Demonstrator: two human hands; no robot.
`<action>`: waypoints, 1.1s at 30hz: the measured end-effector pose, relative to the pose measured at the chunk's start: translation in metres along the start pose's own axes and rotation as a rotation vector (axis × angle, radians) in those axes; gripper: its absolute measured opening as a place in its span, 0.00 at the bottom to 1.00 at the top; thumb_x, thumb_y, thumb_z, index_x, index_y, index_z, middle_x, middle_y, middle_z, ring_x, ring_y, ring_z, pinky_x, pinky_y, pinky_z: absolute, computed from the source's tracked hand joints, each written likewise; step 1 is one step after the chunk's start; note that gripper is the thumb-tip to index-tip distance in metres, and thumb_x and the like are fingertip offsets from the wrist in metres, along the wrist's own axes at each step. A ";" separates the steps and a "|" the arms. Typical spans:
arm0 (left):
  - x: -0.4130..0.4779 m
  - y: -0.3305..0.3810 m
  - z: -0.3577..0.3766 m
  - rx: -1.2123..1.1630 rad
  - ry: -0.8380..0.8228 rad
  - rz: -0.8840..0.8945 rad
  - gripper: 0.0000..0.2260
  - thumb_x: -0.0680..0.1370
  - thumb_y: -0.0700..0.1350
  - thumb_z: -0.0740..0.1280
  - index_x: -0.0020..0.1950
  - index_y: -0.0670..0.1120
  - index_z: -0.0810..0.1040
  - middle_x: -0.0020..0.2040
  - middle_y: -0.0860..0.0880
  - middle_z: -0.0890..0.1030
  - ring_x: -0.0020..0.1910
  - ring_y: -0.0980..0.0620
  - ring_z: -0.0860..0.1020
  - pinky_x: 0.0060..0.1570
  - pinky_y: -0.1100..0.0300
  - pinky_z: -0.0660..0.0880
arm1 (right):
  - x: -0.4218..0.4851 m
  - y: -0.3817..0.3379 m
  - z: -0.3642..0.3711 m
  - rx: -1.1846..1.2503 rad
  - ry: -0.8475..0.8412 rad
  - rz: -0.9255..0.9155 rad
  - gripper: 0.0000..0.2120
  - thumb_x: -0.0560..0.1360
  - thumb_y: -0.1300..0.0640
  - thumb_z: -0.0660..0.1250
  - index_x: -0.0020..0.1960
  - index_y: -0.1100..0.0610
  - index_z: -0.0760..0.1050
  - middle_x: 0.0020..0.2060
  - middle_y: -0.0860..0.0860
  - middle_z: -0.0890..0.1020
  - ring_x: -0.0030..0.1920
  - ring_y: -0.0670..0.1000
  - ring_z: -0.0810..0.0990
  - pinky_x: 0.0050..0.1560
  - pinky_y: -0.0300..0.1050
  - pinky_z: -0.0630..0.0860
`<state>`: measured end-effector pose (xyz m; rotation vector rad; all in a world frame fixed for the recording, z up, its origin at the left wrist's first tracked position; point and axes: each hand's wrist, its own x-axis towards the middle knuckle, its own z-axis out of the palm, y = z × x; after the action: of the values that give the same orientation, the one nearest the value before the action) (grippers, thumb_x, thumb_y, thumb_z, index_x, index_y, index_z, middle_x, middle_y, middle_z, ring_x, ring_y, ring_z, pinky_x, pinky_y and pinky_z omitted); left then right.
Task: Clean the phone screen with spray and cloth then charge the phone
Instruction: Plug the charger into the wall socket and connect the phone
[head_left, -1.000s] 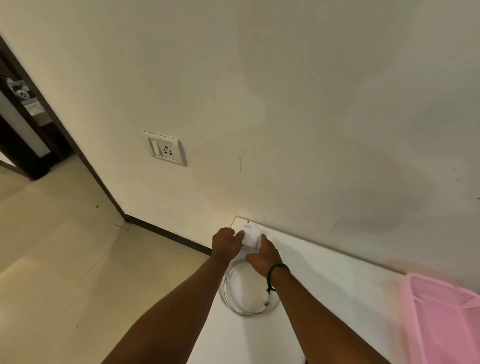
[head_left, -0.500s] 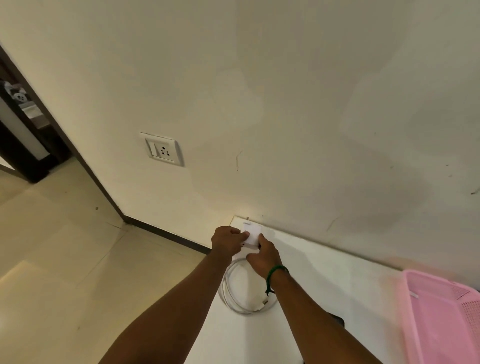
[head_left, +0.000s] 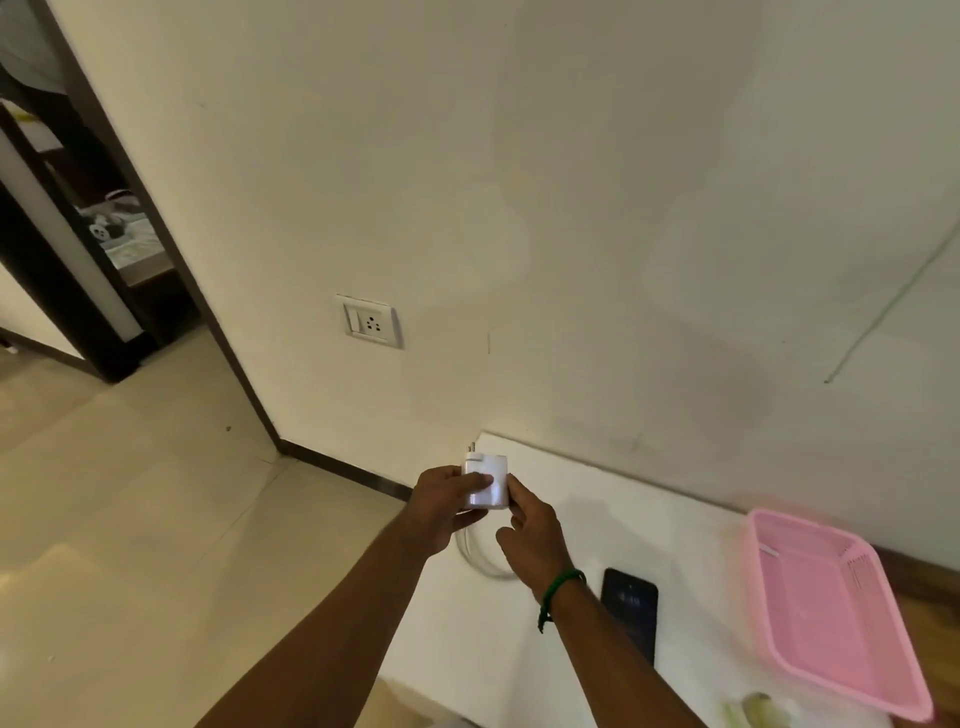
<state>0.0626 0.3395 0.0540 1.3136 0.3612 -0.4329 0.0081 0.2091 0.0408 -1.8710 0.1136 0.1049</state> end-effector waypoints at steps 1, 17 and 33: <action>-0.010 -0.003 -0.002 -0.009 -0.002 0.002 0.04 0.73 0.37 0.72 0.46 0.39 0.79 0.40 0.44 0.83 0.41 0.48 0.82 0.39 0.58 0.79 | -0.012 -0.002 0.003 0.009 -0.006 -0.010 0.33 0.66 0.72 0.59 0.68 0.49 0.69 0.50 0.38 0.78 0.55 0.42 0.75 0.59 0.37 0.70; -0.083 -0.097 -0.039 -0.123 0.148 -0.153 0.16 0.69 0.39 0.77 0.53 0.34 0.79 0.44 0.39 0.83 0.42 0.43 0.83 0.41 0.53 0.80 | -0.110 0.029 0.047 -0.074 -0.066 0.151 0.28 0.69 0.66 0.64 0.68 0.51 0.70 0.58 0.47 0.79 0.58 0.48 0.77 0.61 0.39 0.73; -0.043 -0.111 -0.070 -0.210 0.279 -0.182 0.13 0.69 0.39 0.77 0.50 0.37 0.80 0.42 0.42 0.83 0.42 0.46 0.82 0.38 0.55 0.81 | 0.003 0.058 0.018 -0.668 -0.044 0.168 0.17 0.73 0.64 0.62 0.61 0.62 0.75 0.60 0.57 0.78 0.62 0.55 0.74 0.62 0.45 0.70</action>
<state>-0.0308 0.3909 -0.0339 1.1409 0.7446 -0.3524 0.0027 0.2085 -0.0199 -2.5214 0.2251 0.3322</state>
